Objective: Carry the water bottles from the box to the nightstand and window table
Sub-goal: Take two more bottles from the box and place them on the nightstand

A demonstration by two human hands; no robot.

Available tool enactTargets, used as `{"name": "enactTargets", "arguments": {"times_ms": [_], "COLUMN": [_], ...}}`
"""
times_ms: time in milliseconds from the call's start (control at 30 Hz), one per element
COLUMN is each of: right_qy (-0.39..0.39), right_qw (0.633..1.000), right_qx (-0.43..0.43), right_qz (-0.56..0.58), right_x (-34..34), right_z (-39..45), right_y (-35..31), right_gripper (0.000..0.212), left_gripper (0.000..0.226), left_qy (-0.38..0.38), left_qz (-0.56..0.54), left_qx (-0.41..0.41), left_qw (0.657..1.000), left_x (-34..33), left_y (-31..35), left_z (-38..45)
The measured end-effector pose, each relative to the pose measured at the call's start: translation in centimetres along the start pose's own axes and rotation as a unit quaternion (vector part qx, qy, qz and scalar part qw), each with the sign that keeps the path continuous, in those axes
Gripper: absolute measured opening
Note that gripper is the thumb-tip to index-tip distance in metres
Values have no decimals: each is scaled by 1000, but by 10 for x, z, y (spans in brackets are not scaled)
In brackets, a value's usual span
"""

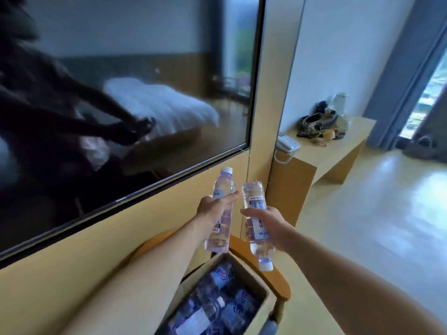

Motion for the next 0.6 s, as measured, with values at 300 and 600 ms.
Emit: {"name": "enactTargets", "arguments": {"times_ms": [300,600], "right_qy": [178,351], "right_qw": [976,915], "right_qx": [96,164], "right_qz": [81,112], "right_x": [131,274], "right_z": [-151,-376], "right_y": [-8,46], "right_gripper": [46,37], "left_gripper": [59,56], "left_qy": [-194,-392], "left_qz": [67,103], "left_qx": [-67,-106], "left_qw": [976,908], "left_x": [-183,-425], "left_y": [39,33], "left_z": [-40,-167]}}
Point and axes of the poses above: each hand's wrist, its own z-axis towards the middle knuckle, its own x-axis out of the back of the hand, y = z × x, the point moved 4 cm from there along z, towards the middle knuckle, and after that the axes turned 8 degrees about -y, right-handed, at the moved point
